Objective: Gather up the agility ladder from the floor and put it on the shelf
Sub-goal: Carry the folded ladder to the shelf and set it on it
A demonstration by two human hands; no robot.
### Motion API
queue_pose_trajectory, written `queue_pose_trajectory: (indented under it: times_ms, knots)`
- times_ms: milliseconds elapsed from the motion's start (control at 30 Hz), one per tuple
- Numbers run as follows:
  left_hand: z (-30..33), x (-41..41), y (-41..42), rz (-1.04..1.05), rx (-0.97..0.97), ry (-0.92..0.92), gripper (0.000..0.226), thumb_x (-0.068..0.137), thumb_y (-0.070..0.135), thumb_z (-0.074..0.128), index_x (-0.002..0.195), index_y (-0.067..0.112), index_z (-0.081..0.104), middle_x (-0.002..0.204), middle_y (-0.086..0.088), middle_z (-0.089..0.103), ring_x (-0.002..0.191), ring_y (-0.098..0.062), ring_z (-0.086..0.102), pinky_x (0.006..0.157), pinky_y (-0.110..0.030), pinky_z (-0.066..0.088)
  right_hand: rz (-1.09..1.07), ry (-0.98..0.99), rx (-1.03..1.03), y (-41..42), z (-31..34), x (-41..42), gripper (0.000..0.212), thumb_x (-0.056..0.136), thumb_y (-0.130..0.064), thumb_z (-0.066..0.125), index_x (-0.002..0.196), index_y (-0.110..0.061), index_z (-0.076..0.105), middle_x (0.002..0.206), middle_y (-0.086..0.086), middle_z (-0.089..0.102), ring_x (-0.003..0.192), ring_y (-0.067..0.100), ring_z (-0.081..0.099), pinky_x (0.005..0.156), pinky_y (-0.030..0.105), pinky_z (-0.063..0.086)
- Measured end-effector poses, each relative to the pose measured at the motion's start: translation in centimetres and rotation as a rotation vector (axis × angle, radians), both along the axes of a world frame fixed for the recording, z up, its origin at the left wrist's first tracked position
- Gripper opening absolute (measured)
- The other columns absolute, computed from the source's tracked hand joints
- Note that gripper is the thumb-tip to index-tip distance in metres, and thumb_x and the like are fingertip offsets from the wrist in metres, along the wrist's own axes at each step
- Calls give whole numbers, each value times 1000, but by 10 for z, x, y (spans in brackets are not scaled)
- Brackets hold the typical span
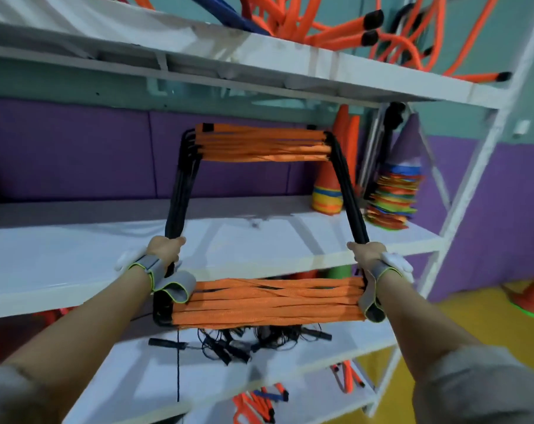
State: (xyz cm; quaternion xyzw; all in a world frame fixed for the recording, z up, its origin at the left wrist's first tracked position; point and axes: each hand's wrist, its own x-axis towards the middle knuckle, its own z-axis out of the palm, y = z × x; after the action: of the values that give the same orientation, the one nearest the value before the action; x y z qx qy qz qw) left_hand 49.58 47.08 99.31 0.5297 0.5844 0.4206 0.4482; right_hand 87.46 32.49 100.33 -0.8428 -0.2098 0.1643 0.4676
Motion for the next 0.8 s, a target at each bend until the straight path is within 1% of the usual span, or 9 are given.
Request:
queue_pose_trajectory:
  times_ms: [133,200,300,467,533,600,667,733,800]
  knots:
    - [3,20,38,64,-42,0,35,91,13,56,60,10,42,57,-10,42,49,-23,37,51,-30,31,127,64,23,69,8,30,37,81,-38,65,70,-5,53,56,7,45,51,23,42,56,34,38]
    - [0,27,56,100,-69,13,31,90,13,57,62,9,44,59,-11,43,50,-23,39,53,-30,34,191,89,4,101,14,44,32,84,-35,63,72,-8,51,58,6,43,50,22,40,53,32,37]
    - [-5,38,80,144,-95,14,28,89,9,58,62,7,48,58,-11,47,47,-23,42,42,-25,37,310,97,5,140,17,56,31,89,-25,63,66,-17,44,66,4,42,55,17,39,51,25,35]
    - [-2,52,116,148,-119,-10,22,93,4,56,71,1,53,64,-12,53,51,-24,45,33,-22,40,328,179,7,180,10,63,27,92,-21,57,71,-6,49,61,10,48,49,20,36,50,31,31]
    - [0,55,125,128,-144,3,14,94,4,53,85,-6,55,66,-13,55,53,-24,48,39,-28,42,345,178,12,187,7,67,22,91,-19,57,77,-3,52,64,13,54,50,23,41,53,33,36]
    - [0,58,134,115,-169,23,14,95,5,52,97,-9,52,67,-14,56,54,-24,52,44,-29,41,360,163,14,193,6,74,18,91,-17,57,83,-1,54,66,14,58,57,27,50,61,38,45]
    - [-2,61,139,116,-188,14,11,94,2,51,98,-8,49,69,-16,56,54,-27,53,47,-31,42,377,181,2,198,4,77,13,92,-15,56,88,-2,57,65,13,56,57,27,50,59,36,45]
    - [-6,63,144,125,-206,-24,3,93,-3,50,94,-6,49,72,-20,55,56,-27,52,56,-37,42,403,203,-35,205,2,77,10,93,-13,53,93,-4,57,63,12,51,54,25,45,55,32,39]
    - [-12,61,147,154,-225,-28,3,91,-6,52,92,-9,50,71,-21,56,58,-28,53,59,-39,43,401,191,-81,211,-1,78,11,92,-12,53,87,-2,54,62,13,52,54,26,45,60,35,40]
